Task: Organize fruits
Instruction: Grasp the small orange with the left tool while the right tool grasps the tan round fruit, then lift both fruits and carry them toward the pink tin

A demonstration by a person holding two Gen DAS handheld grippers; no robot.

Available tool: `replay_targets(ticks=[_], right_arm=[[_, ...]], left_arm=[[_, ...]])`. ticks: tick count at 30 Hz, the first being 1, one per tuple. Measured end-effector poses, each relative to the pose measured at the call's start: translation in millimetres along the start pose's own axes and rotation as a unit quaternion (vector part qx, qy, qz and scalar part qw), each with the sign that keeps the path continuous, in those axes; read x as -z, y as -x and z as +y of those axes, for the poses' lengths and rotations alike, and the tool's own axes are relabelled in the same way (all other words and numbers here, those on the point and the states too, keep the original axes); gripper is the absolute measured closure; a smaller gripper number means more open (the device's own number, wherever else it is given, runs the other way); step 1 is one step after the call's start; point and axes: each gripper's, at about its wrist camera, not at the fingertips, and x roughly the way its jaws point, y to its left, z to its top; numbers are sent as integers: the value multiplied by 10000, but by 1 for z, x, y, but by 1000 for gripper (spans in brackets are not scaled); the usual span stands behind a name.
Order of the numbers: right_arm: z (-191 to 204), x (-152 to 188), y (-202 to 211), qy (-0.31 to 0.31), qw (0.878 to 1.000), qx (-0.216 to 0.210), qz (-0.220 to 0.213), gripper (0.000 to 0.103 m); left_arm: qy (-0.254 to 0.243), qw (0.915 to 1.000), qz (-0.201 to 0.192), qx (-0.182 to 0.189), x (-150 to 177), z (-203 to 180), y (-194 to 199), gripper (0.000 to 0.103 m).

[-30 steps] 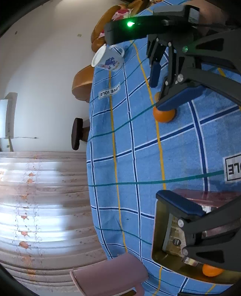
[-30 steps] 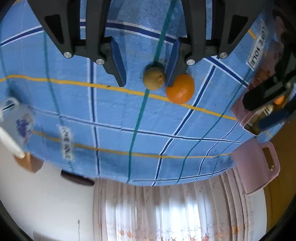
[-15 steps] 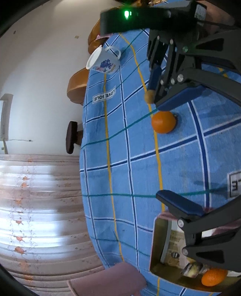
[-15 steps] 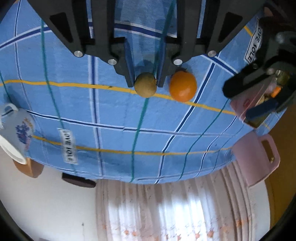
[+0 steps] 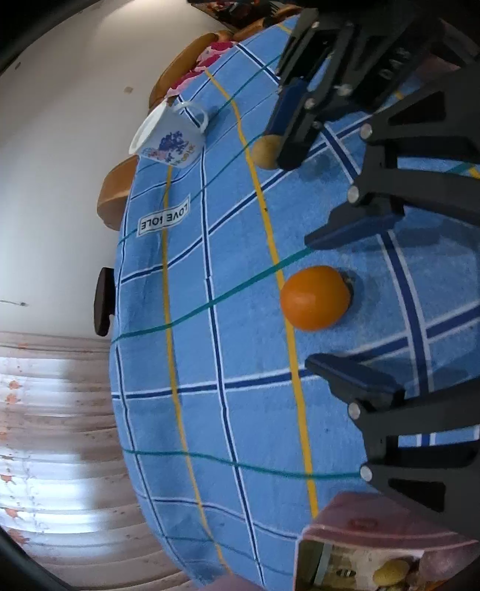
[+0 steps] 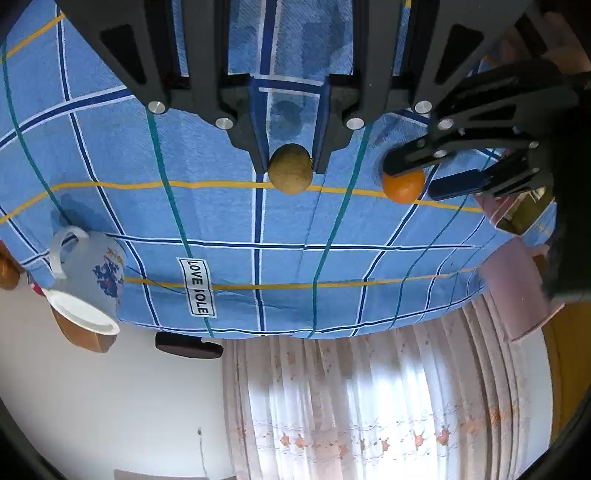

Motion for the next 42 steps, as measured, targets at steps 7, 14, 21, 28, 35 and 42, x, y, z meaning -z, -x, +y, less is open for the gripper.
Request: replay_targets(ticks=[7,14,21,28,35,42], right_arm=[[4,0,3,80,9999,-95,-96,77],[6,2,18,153,9985,-208,-480,77],[9,4,32,253,9958,-335,-809,77],[10,5,39,290,9939,-346,-1011,77],[13,9,51,359,9903,-330,-1302,77],[16,10,57,433,9878,-298,-1466,77]], left_arm=[[2,10000,46,78,-2,0,-3,65],[-164,9987,-472,-125,1,-6,17,65],[-195,9952,-936,-205,4,-6,36,65],[-208,9917,-1234,-291,8,-9,47,65],[-203,9882,-1484,-316,12,-9,57,65],[-302,9839,-1710,-414,17,-14,66,65]])
